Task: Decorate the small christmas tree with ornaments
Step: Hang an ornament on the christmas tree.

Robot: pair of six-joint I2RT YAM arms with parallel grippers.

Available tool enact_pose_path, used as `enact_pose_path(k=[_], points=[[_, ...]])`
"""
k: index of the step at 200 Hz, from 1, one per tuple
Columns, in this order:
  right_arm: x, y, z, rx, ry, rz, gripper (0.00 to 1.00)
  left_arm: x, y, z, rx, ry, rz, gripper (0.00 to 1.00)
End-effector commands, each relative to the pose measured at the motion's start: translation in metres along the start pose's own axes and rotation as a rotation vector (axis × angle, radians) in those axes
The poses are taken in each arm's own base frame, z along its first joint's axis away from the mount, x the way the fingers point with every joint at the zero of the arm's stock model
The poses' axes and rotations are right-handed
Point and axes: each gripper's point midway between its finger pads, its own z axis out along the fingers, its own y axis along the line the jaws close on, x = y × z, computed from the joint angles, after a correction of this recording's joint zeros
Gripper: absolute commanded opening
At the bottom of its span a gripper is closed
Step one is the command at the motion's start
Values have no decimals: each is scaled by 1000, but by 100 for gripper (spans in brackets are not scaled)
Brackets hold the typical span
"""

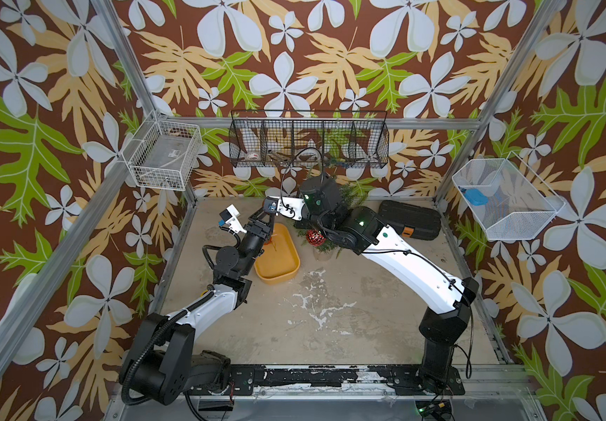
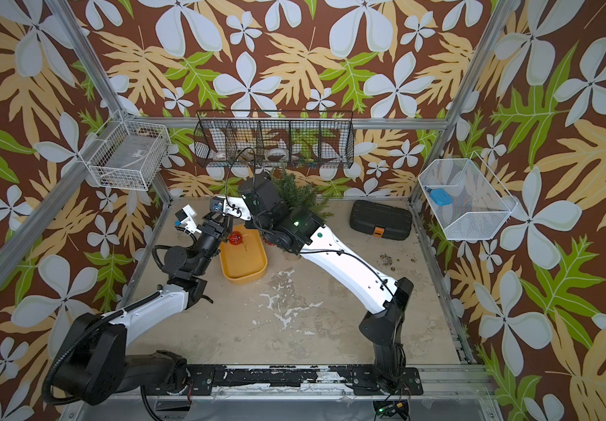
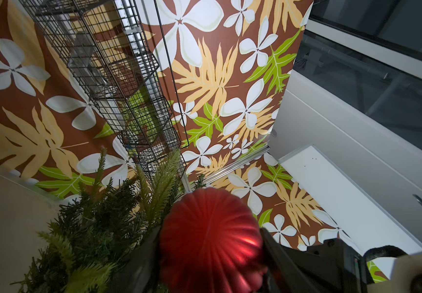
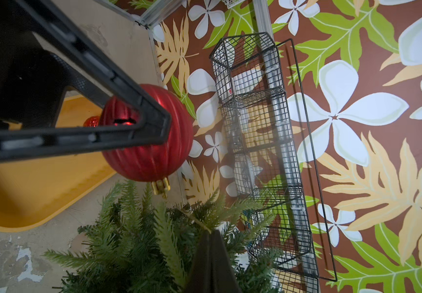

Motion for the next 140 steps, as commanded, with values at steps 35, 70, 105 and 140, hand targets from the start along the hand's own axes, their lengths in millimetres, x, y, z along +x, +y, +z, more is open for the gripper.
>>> enact_pose_path(k=[35,70,105,140], points=[[0,-12,-4,101,69,-97,0,1,-15,-2,126,6,-174,34],[-9,-11,-9,132,83,-152,0,-4,-22,-11,120,-37,-177,34],[-16,-5,-9,141,99,-200,0,0,-18,-17,113,-58,-254,34],[-16,1,-6,135,123,-235,0,5,-3,-22,86,-83,-352,34]])
